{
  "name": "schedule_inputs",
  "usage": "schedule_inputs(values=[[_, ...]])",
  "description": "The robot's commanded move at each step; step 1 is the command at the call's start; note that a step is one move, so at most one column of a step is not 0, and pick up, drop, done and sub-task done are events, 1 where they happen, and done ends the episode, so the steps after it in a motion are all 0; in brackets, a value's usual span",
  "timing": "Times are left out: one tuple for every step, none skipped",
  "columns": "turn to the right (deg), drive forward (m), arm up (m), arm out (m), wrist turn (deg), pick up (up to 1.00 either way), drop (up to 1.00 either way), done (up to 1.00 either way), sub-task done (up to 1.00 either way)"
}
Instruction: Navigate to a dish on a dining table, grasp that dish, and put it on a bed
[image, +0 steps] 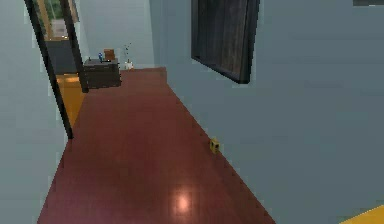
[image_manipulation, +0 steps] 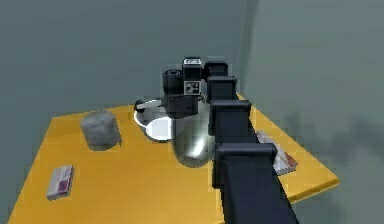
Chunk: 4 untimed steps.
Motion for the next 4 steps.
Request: schedule_inputs(values=[[0.0,0.0,-0.08,0.0,0.0,0.0,0.0,0.0,0.0],[0.0,0.0,0.0,0.0,0.0,1.0,0.0,0.0,0.0],[0.0,0.0,0.08,0.0,0.0,0.0,0.0,0.0,0.0],[0.0,0.0,0.0,0.0,-45.0,0.0,0.0,0.0,0.0]])
